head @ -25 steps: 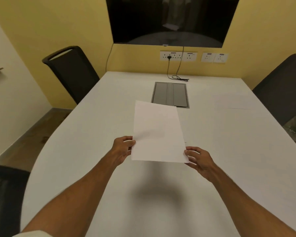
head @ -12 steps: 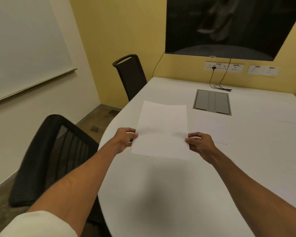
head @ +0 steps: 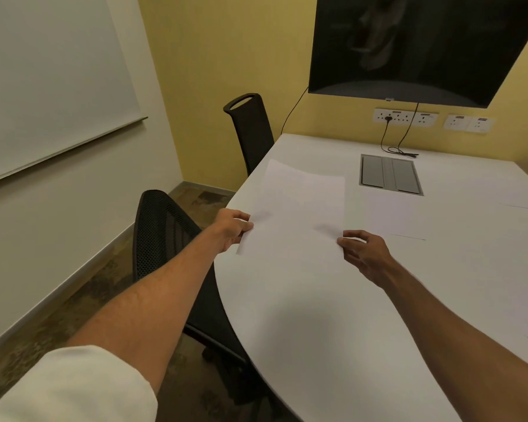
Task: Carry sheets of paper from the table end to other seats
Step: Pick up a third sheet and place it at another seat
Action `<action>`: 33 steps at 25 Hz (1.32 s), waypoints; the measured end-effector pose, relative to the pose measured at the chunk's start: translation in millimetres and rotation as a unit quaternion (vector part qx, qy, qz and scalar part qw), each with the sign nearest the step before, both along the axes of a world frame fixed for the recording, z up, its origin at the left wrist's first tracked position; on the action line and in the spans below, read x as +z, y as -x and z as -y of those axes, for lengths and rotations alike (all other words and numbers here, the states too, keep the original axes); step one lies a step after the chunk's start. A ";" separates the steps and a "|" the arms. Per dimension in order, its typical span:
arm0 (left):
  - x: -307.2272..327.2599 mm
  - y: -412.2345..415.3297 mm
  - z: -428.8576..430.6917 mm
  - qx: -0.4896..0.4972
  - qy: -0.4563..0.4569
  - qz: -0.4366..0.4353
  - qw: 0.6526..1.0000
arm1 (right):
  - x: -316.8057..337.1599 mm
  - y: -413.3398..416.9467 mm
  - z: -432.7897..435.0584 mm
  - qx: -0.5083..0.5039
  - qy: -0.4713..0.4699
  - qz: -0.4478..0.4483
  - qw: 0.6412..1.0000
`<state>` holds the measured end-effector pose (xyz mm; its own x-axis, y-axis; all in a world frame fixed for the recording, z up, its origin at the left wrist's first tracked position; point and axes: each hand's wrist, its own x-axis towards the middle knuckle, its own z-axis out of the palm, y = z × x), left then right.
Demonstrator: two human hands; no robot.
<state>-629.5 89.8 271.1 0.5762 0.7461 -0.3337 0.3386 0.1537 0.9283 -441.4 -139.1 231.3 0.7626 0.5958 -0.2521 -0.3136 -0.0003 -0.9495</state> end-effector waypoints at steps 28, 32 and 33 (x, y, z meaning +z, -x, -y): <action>-115.4 -146.5 -204.6 -0.392 -0.014 -0.155 0.906 | -136.1 60.9 -130.2 -0.315 0.054 -0.110 0.941; -149.5 -150.4 -214.2 -0.450 -0.051 -0.192 0.870 | -153.3 80.1 -140.0 -0.321 0.139 -0.110 0.930; -159.9 -151.5 -214.3 -0.467 -0.060 -0.200 0.859 | -159.7 84.6 -142.2 -0.323 0.161 -0.112 0.926</action>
